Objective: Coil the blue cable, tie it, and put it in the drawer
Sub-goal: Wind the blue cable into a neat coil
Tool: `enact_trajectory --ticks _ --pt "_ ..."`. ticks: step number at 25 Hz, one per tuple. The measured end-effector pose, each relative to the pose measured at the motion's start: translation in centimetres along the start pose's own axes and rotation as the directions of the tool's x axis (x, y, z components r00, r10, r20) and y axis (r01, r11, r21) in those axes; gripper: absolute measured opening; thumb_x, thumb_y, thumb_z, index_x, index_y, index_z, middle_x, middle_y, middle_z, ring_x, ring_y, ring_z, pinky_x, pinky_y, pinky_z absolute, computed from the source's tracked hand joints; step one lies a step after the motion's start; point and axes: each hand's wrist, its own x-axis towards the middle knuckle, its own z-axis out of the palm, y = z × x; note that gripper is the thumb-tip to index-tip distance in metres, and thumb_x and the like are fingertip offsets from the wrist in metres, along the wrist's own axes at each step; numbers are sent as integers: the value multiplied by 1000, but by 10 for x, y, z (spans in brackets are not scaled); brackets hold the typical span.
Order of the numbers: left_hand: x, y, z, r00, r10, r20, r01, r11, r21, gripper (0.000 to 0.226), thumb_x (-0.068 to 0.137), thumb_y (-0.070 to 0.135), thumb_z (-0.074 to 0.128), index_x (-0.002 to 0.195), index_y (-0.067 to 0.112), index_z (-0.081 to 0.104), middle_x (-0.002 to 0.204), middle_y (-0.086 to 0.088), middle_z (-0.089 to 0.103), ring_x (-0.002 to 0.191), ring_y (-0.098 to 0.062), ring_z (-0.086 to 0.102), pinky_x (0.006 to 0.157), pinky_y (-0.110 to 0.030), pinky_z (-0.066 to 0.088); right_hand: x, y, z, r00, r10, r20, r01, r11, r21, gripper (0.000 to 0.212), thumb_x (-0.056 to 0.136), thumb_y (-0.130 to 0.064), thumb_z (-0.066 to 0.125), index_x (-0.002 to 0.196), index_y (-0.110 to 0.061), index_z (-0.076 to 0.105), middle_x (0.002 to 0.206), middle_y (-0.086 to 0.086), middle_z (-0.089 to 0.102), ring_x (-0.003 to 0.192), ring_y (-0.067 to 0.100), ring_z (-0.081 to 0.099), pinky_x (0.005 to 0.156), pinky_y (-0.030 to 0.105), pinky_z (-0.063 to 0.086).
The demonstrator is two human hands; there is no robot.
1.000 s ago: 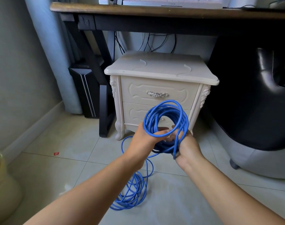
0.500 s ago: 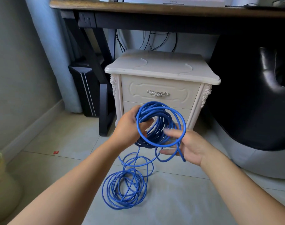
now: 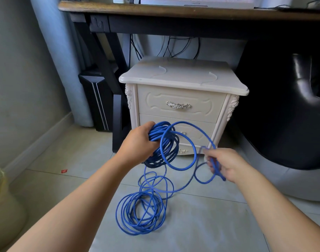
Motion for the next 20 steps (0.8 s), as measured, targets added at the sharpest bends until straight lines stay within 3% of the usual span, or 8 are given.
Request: enact_trajectory --ticks 3,5,8,11,14,17,19,20 --pt "1 3 5 999 39 5 -39 999 14 16 82 14 68 80 20 54 66 5 57 57 -15 52 52 -20 45 -16 -7 15 978 -209 11 207 964 -164 57 79 -22 71 132 -25 52 106 2 60 66 6 53 60 25 37" --pt "1 6 7 997 81 18 -82 996 31 19 82 16 69 77 23 51 68 6 57 61 -13 49 57 -25 42 -29 -19 19 924 -381 31 383 921 -71 50 90 -23 59 138 -33 47 116 -5 61 76 -1 56 61 21 38" --pt "0 6 8 992 107 66 -110 993 45 24 84 22 71 76 32 50 67 11 59 62 -5 52 58 -24 43 -40 -27 23 876 -459 152 469 882 -38 41 99 -24 49 137 -38 47 124 -12 60 97 -12 51 61 4 40" --pt "-1 5 7 978 160 135 -167 985 42 20 84 27 73 80 31 53 69 10 61 63 -6 53 62 -29 47 -43 -22 26 827 -481 292 517 854 -54 34 100 -24 50 130 -40 53 122 -9 62 92 -21 54 78 0 37" --pt "-4 7 7 960 211 185 -224 973 56 23 85 26 73 79 31 52 69 10 60 64 -8 54 64 -31 49 -39 -20 25 763 -605 227 642 748 -167 22 95 -16 60 97 -36 69 100 -4 70 87 2 65 82 16 49" --pt "-3 6 8 970 171 176 -181 983 43 23 85 22 73 80 30 52 67 11 59 61 -8 55 62 -34 53 -37 -20 24 759 -625 181 649 749 -135 13 91 -15 65 84 -26 69 84 -1 69 78 12 62 86 37 54" --pt "-3 7 7 977 109 183 -104 994 -37 18 85 18 72 83 25 56 65 10 59 56 -8 59 55 -32 54 -40 -19 27 769 -601 219 630 771 -96 2 89 -24 68 87 -23 67 84 1 66 78 12 59 85 37 53" --pt "-3 8 7 977 74 199 -57 994 -90 15 86 15 72 87 20 58 65 9 60 54 -10 61 50 -28 52 -42 -19 27 765 -597 243 633 766 -112 10 84 -28 73 90 -24 66 85 1 63 78 11 57 82 33 52"
